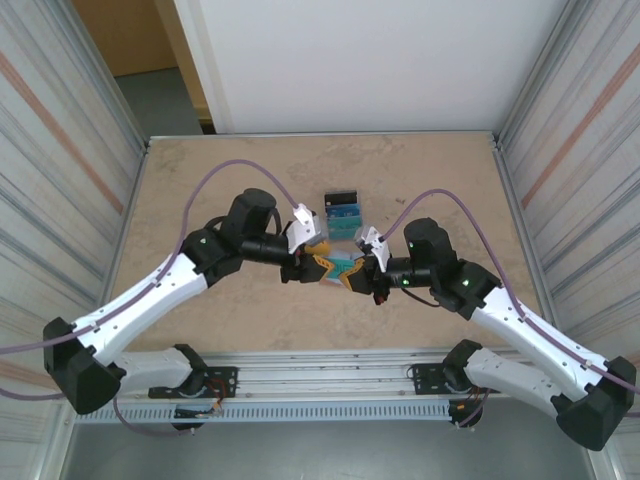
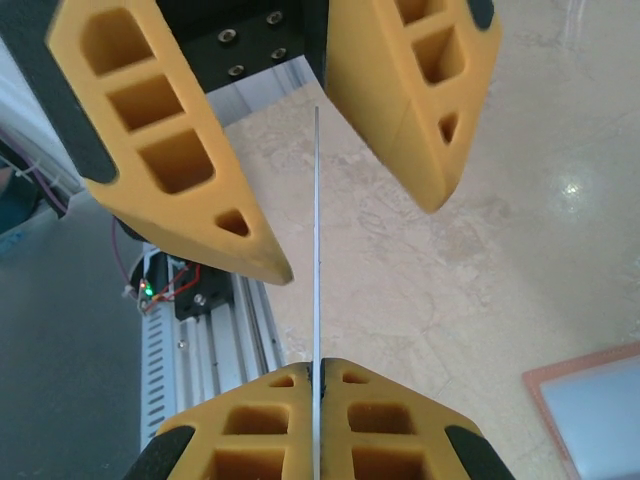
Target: Take the credit cards out of the card holder
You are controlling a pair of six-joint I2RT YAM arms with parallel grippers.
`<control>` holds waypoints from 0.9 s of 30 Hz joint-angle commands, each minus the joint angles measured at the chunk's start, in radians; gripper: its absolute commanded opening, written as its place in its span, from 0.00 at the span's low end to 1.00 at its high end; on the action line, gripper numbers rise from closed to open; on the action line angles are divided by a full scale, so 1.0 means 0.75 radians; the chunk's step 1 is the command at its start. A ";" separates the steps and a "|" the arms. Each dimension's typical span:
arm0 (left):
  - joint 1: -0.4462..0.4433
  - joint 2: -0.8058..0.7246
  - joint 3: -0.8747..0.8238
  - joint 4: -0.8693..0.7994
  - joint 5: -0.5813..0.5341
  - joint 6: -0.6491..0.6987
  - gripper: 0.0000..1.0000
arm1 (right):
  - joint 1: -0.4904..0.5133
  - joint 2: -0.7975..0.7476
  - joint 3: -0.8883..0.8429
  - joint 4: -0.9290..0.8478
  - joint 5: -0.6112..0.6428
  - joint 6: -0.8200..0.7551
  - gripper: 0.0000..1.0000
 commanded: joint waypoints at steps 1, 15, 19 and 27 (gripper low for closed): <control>0.003 0.039 0.074 -0.090 0.111 0.099 0.33 | 0.008 0.006 0.052 -0.018 -0.004 -0.042 0.00; 0.114 0.154 0.072 0.067 -0.033 0.224 0.00 | -0.059 -0.007 0.002 -0.009 0.285 0.062 0.69; 0.229 0.228 0.052 0.203 -0.020 0.278 0.00 | -0.112 -0.061 -0.029 -0.001 0.407 0.134 0.89; 0.360 0.516 0.182 0.301 -0.009 0.390 0.00 | -0.190 -0.084 -0.040 -0.054 0.677 0.262 0.98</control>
